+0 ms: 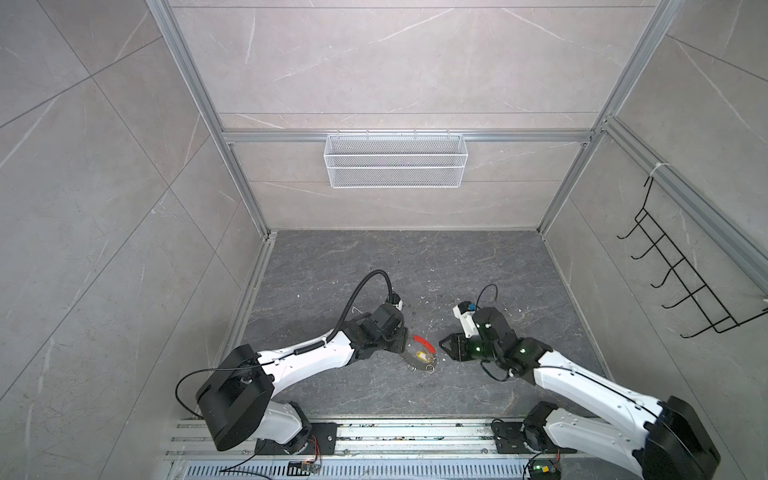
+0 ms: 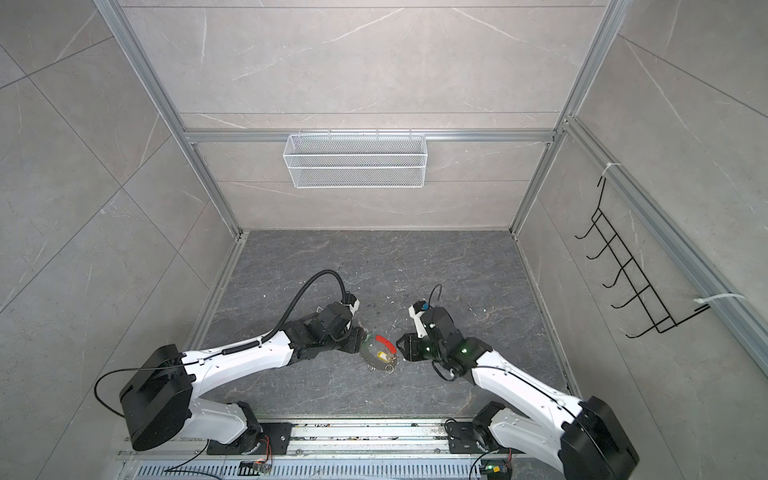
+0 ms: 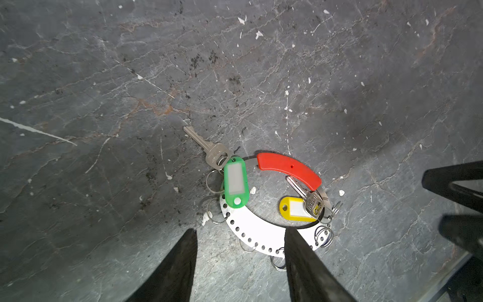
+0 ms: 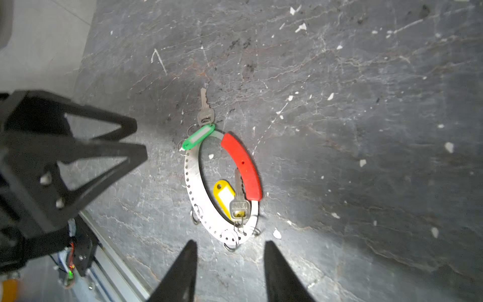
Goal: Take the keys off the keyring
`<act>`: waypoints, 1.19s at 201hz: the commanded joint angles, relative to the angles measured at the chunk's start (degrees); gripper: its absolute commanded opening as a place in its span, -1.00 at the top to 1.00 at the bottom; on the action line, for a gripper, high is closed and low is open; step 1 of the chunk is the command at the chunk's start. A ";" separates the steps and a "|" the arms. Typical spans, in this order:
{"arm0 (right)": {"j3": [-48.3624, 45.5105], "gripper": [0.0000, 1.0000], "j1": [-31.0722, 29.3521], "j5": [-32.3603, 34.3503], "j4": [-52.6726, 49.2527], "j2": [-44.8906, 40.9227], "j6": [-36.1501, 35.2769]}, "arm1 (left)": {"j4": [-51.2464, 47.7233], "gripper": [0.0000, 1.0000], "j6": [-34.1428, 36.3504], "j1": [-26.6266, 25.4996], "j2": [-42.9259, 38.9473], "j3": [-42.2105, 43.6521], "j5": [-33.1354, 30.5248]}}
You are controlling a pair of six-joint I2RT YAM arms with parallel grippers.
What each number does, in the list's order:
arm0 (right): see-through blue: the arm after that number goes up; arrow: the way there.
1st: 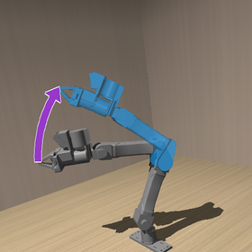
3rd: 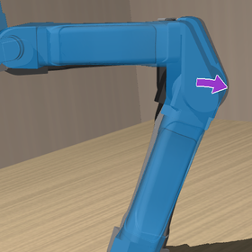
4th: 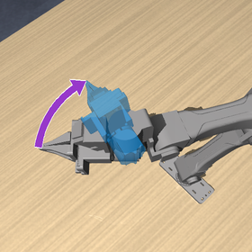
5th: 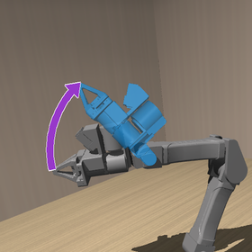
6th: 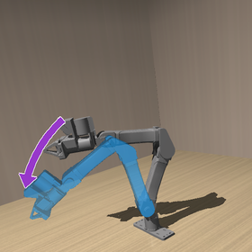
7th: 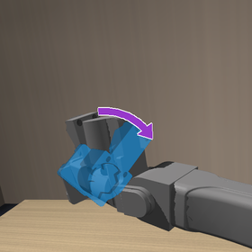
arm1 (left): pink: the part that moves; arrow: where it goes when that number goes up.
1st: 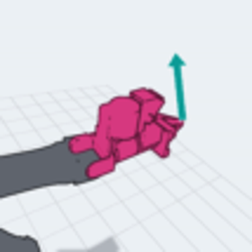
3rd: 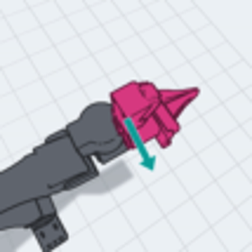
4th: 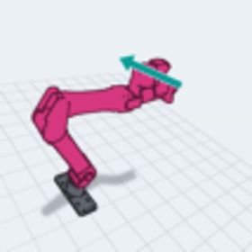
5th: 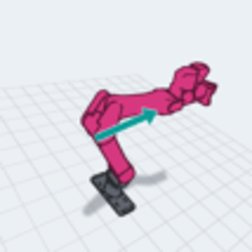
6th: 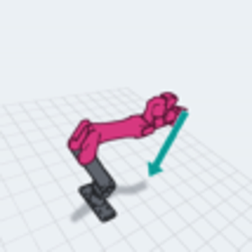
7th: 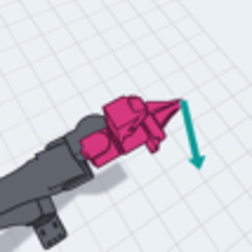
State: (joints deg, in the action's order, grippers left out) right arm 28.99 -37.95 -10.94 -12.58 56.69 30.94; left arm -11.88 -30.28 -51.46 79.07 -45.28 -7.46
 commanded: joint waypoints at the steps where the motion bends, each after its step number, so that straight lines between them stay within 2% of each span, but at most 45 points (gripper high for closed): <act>1: -1.32 -0.17 -0.37 6.15 2.80 -2.14 2.59 | 3.91 -0.18 -1.41 -0.04 -4.37 2.26 -3.94; 25: 2.31 -0.17 -0.37 4.23 -2.50 3.20 0.73 | 1.92 -0.27 -1.00 -0.04 -4.77 0.72 -4.40; 41: 2.21 -0.16 -0.44 -0.70 -0.54 6.91 -0.47 | -1.64 -0.41 -1.42 0.05 -4.89 -0.98 -5.20; 63: 4.12 -0.16 -0.94 -0.68 0.01 10.69 -3.06 | -3.09 -0.55 -2.48 0.57 -6.11 -0.28 -7.41; 84: 5.96 -0.16 -1.66 3.13 -1.95 12.48 -2.76 | 0.20 -0.38 -5.19 4.22 -9.34 4.03 -3.02; 102: 5.48 -0.15 -1.62 1.07 -1.11 14.32 -1.06 | 2.60 -0.34 -6.95 7.39 -11.75 7.44 0.51; 127: 4.08 -0.15 -1.78 -0.80 1.96 16.67 0.48 | 3.12 -0.23 -7.09 8.25 -11.59 8.70 2.32; 154: 5.70 -0.15 -1.77 -6.13 6.20 21.45 0.29 | 3.94 -0.22 -7.66 8.36 -9.76 8.96 3.79; 239: 16.56 -0.09 -3.77 -14.66 11.87 36.86 -2.36 | 2.18 -0.24 -8.08 8.55 -11.76 8.98 4.02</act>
State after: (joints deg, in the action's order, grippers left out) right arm 40.51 -40.80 -20.84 -5.06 88.58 29.95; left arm -9.89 -37.74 -43.09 69.21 -36.05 -4.12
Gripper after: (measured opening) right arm 0.548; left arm 0.620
